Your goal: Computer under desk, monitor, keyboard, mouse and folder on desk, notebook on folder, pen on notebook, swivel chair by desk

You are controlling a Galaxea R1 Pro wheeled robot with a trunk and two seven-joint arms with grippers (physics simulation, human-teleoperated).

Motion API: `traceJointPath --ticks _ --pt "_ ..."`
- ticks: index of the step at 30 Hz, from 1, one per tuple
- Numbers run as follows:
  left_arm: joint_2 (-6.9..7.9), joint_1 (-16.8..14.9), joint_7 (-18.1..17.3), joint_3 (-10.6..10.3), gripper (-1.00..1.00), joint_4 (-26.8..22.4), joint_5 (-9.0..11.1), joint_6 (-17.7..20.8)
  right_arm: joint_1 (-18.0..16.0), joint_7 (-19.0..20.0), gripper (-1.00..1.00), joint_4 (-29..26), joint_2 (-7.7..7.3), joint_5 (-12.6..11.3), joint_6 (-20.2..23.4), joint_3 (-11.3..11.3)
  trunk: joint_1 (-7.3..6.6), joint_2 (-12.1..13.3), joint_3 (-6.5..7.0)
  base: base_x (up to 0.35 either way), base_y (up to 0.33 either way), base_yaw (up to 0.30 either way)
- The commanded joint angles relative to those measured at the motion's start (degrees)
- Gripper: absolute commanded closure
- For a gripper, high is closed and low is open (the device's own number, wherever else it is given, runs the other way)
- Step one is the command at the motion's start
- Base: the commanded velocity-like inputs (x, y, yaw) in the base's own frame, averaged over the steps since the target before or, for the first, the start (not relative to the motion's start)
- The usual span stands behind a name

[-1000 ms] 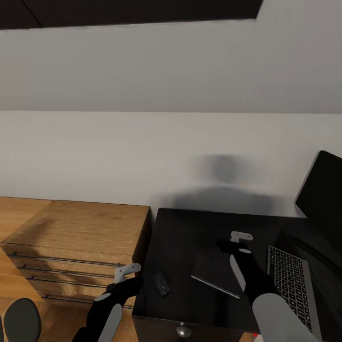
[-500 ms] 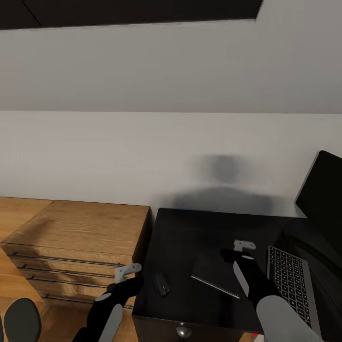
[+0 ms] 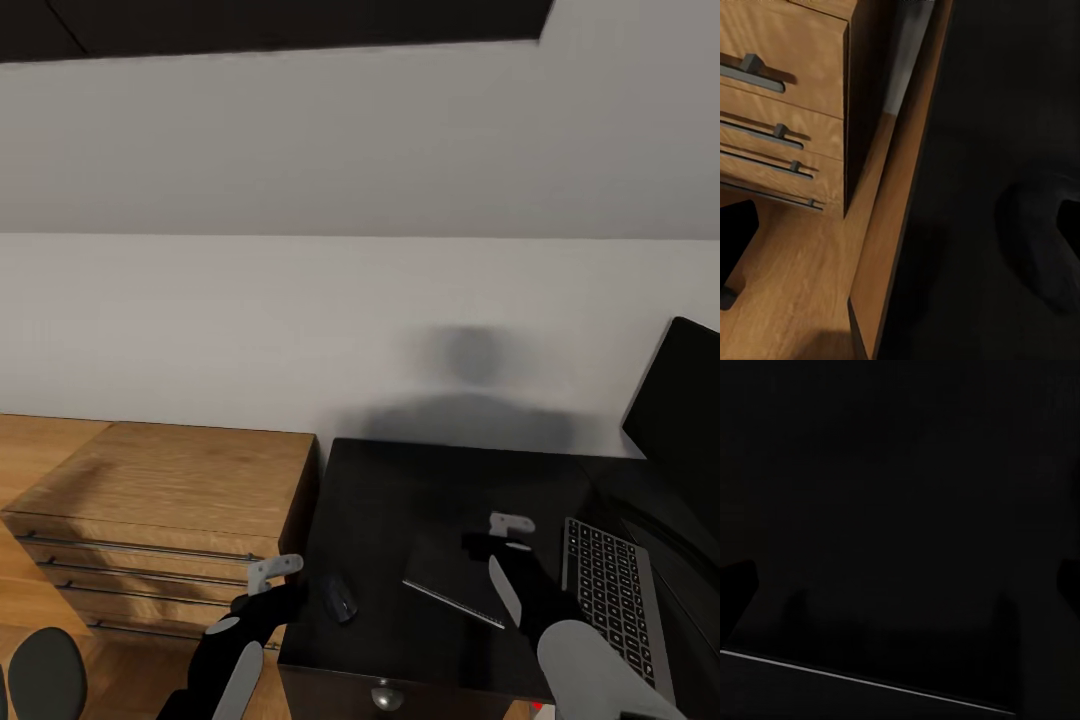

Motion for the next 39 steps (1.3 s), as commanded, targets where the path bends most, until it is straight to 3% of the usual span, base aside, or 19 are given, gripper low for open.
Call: traceJointPath --ticks 1,27,39 --pt "0.01 -0.04 0.55 -0.09 -1.0 -0.11 0.6 0.11 -0.14 -0.02 -1.0 0.43 0.03 0.14 0.28 -0.25 0.0 -0.04 -0.07 0.0 0.0 0.0" --pt "0.24 1.57 0.53 -0.12 -1.0 -5.45 0.59 0.13 -1.58 -0.02 -1.0 3.41 -0.24 0.18 0.38 -0.25 0.0 -0.04 -0.07 0.0 0.0 0.0" --pt "0.45 5.17 0.32 -0.12 -1.0 -11.04 0.6 0.06 -2.16 -0.02 -1.0 4.78 -0.32 0.18 0.36 -0.25 0.0 -0.04 -0.07 0.0 0.0 0.0"
